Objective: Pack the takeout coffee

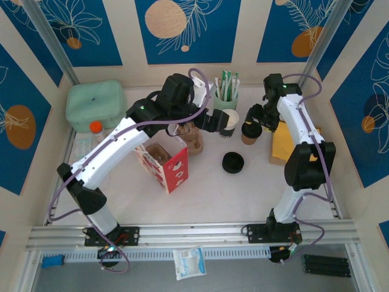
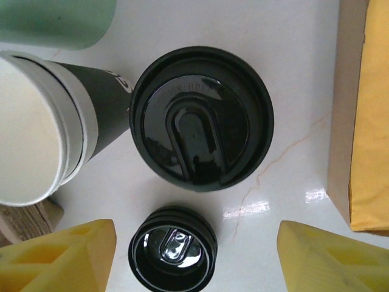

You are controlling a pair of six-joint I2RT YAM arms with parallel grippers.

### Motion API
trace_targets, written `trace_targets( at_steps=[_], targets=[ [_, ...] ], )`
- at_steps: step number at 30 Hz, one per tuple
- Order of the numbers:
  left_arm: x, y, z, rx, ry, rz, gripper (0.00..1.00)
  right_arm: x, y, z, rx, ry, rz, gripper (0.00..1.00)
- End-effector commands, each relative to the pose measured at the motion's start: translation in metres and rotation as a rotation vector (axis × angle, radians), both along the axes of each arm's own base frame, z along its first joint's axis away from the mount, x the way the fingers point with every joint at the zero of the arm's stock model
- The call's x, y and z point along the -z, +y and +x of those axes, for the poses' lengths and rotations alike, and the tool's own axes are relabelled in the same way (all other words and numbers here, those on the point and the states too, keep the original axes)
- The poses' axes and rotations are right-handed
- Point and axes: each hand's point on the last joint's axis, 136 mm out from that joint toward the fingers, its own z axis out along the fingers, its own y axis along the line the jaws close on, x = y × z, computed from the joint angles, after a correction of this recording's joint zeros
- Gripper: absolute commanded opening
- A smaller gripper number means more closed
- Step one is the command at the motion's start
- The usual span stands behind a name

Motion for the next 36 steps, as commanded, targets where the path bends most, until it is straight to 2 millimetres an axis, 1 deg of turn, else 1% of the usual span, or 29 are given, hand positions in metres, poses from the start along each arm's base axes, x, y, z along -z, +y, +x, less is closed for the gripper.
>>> trace_targets(
  at_steps=[1,11,17,22,28,36],
  targets=[
    [-0.002,-0.005,-0.004,0.031,-0.016,0.011,0.99,0.000,0.006,-0.001,-0.049,0.038,0.002,0.70],
    [0.005,-0.011,-0.007,0.051,0.003,0.017,0.99,0.010,0.008,0.013,-0.100,0.083,-0.102,0.74],
    [0.006,-0.012,-0.008,0.056,0.006,0.016,0.99,0.016,0.007,0.018,-0.121,0.108,-0.125,0.75],
    [0.006,-0.013,-0.009,0.062,0.006,0.012,1.00,0.022,0.005,0.020,-0.129,0.132,-0.127,0.75],
    [0.007,-0.013,-0.009,0.062,0.010,0.016,1.00,0.029,0.007,0.021,-0.143,0.159,-0.120,0.76],
    [0.006,-0.013,-0.010,0.067,0.008,0.014,0.99,0.037,0.002,0.021,-0.160,0.196,-0.134,0.75]
  ],
)
